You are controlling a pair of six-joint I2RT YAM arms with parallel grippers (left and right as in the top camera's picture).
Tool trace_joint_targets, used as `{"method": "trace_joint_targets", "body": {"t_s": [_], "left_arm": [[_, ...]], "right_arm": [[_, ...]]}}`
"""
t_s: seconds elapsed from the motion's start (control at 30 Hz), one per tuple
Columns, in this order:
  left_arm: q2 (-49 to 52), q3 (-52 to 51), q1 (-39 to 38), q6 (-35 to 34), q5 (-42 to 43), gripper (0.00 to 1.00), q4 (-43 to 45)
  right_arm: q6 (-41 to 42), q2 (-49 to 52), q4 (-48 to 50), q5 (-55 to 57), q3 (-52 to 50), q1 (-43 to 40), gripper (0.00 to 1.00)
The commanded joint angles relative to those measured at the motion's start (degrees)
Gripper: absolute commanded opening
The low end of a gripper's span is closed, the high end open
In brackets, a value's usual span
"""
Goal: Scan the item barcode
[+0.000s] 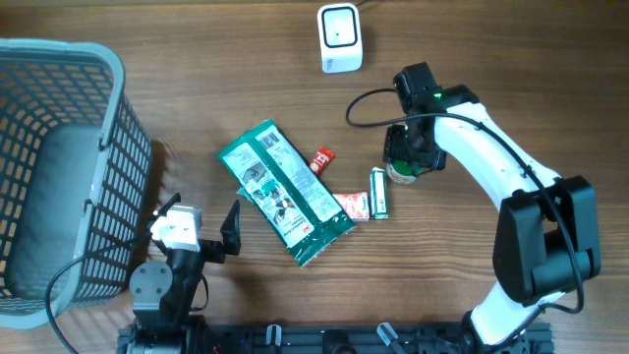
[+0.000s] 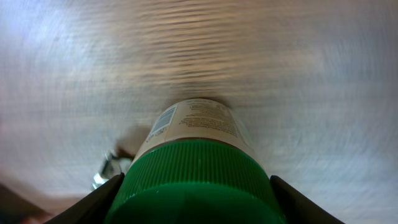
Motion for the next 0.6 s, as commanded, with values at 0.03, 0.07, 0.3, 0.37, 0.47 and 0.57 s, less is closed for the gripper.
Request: {"method": "trace_joint_targets", "body": {"t_s": [0.03,0.07,0.3,0.37,0.47,0.57], "left_arm": [[-0.26,-0.24,-0.15,-0.57,0.5,1.0,0.0],[-0.26,-0.24,-0.15,-0.57,0.5,1.0,-0.02],[-0.26,-0.24,-0.15,-0.57,0.48,1.0,-0.02],[-0.26,-0.24,-0.15,-0.57,0.48,1.0,-0.02],[-0.26,-0.24,-0.15,-0.57,0.5,1.0,-0.02],[-0.26,-0.24,-0.15,-0.55,0.48,1.0,-0.02]], "right_arm": [[-30.42,0.31,-0.02,3.13,0.61,-0.24,0.67],[-32.04,0.31,-0.04,6.1,0.61,-0.24,0.75],[-35.17,-0.98,-0.96,24.94,0.9,0.46,0.81],[-33.4,-2.71,-0.94,22.93,1.92,1.4,0.82],[-31.34,-7.02,-1.07,16.92,5.09,3.37,1.0],[-18.47,-11.93,-1.18,13.97,7.19,4.0,1.0]]}}
